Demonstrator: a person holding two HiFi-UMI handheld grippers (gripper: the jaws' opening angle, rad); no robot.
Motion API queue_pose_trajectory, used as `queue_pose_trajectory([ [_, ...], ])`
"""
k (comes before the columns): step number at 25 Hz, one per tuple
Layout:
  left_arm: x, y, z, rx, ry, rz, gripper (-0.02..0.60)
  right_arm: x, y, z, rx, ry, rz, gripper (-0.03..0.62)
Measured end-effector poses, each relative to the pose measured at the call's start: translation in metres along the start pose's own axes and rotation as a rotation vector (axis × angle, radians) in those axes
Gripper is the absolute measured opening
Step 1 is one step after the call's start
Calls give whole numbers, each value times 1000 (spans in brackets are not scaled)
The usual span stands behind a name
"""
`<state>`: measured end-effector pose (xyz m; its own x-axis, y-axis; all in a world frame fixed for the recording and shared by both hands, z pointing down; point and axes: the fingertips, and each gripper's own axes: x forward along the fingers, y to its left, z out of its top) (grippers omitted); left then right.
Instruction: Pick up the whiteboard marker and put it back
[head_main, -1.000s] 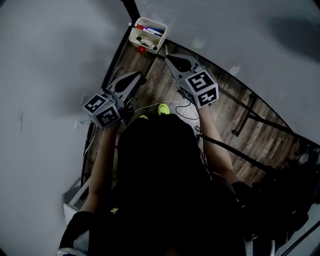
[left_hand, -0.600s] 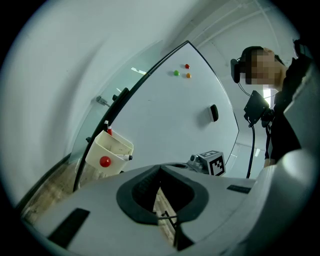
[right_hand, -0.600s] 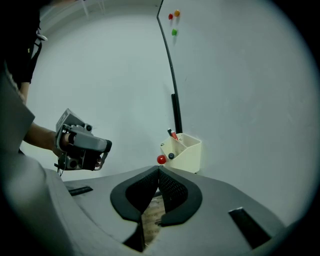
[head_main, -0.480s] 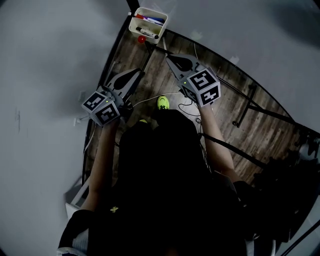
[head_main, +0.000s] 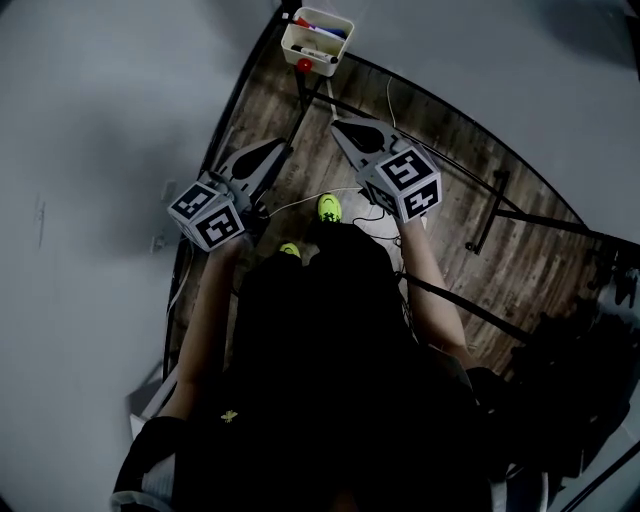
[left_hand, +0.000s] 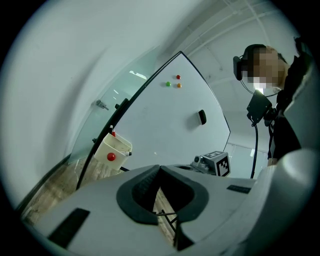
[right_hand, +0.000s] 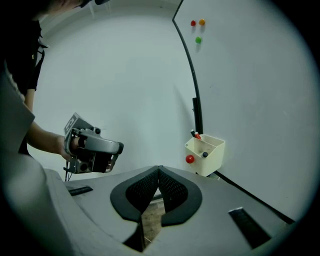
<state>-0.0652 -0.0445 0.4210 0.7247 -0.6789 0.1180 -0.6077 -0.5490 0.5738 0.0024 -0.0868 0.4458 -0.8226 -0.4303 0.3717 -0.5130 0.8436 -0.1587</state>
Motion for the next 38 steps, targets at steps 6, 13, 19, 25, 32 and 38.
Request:
queue_pose_trajectory([
  [6, -45, -24, 3, 43, -25, -19, 13, -20, 54, 2, -23, -3, 13, -2],
  [13, -94, -49, -5, 49, -54, -64, 14, -28, 108, 4, -41, -22, -35, -2],
  [19, -139, -73, -23, 52, -54, -128, 12, -42, 162, -2, -71, -14, -92, -2],
  [25, -168, -84, -48, 20, -34, -180, 13, -54, 208, -23, -69, 24, -125, -2],
  [32, -183, -93, -67, -6, -20, -215, 13, -70, 240, -35, -66, 42, -162, -2],
  [38, -186, -106, -70, -13, -33, -229, 13, -75, 250, -33, -29, -3, -142, -2],
])
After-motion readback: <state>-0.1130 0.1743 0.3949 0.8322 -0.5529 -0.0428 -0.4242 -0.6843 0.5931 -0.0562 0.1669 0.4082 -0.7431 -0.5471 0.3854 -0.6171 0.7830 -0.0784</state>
